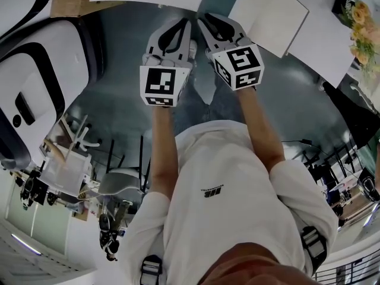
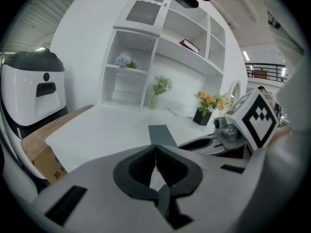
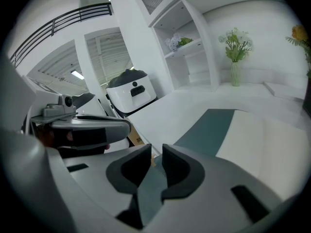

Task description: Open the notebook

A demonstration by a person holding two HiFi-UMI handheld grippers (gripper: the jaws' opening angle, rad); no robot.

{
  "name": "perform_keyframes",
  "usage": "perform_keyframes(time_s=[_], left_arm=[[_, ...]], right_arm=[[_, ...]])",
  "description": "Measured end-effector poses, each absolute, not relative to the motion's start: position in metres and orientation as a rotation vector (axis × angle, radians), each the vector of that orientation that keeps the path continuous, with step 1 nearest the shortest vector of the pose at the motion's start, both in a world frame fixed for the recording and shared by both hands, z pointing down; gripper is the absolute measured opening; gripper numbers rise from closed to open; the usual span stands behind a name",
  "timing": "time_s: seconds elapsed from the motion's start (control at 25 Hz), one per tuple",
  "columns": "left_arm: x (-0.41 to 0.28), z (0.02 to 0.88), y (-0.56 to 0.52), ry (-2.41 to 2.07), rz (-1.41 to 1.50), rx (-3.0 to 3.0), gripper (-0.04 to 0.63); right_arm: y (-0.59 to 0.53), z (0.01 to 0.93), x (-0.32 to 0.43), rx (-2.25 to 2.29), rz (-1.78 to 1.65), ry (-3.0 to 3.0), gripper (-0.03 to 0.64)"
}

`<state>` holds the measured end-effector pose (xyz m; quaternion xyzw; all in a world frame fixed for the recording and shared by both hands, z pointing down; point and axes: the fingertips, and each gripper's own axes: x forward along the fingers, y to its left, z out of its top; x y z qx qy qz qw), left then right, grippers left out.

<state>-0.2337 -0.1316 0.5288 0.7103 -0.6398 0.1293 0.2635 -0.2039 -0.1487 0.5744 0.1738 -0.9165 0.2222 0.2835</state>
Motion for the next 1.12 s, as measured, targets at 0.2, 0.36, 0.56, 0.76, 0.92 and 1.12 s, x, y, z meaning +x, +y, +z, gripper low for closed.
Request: perform_keyframes(time_s=[0.2,0.36,0.56,0.76,0.92,1.12], left_arm=[[-0.230,0.520,-0.132,-1.717,0.353,1.959,0.000],[-0.226,0.512,-0.134,-1.700,0.352,1.994,0.000],[-0.215,0.501,-0.136,-1.674,0.357,2.036,0.000],[-0.205,0.491,-0.137,-1.644,0.352,2.080,0.000],[-0.198,0.484,-0.136,-1.618,0.357,2.112,0.000],[-0.186,0.476,-0.133,-1.586,0.372,2.156,0.000]], right_arm=[[-0.157,0.561,-0.194,0.533,0.577,-2.467,0.048],[-0.162,0.546,-0.185,0.600,0.564,-2.480,0.040],[-0.168,0.521,-0.169,0.680,0.506,-2.508,0.025],[-0.167,0.501,-0.154,0.738,0.458,-2.523,0.020],[-0.164,0.492,-0.142,0.788,0.457,-2.521,0.020],[-0.158,0.484,-0.128,0.835,0.460,-2.519,0.018]])
